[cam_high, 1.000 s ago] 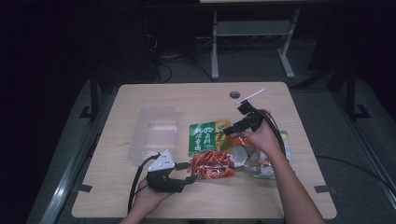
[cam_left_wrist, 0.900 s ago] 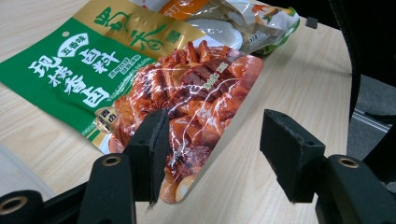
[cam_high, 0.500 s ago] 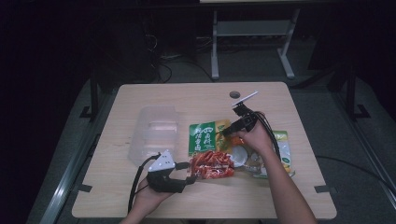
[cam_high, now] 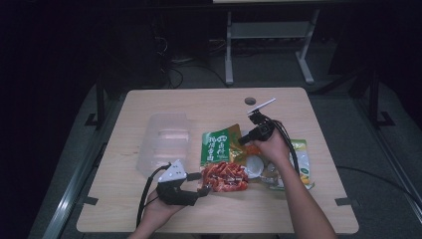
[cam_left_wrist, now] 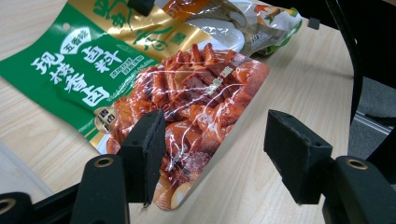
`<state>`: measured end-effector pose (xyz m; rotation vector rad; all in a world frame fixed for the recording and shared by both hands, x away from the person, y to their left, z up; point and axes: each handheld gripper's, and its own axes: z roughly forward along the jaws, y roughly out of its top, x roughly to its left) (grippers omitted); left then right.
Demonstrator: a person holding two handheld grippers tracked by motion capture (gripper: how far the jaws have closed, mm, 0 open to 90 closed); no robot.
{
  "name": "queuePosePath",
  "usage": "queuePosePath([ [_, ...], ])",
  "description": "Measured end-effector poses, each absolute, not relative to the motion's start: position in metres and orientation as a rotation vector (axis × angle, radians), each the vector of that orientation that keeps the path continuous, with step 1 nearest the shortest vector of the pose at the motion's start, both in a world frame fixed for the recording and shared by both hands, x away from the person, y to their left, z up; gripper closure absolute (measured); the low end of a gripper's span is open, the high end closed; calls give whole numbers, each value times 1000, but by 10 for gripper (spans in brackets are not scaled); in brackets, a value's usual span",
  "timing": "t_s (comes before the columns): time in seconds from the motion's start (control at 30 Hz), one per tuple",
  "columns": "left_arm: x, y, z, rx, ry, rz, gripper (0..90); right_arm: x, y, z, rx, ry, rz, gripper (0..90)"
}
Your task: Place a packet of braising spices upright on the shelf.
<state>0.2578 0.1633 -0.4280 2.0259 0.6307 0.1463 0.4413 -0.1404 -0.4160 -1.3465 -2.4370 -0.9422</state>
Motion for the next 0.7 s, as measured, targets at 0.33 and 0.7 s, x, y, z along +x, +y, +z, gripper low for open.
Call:
queuePosePath([
  [0.33, 257, 159, -420, 1996, 645, 137, 338, 409, -158, -385, -1252, -2413, -1198, 900],
  [0.7, 285, 139, -421, 1914, 812, 142, 175, 362, -172, -348, -1057, -2523, -1398, 900],
])
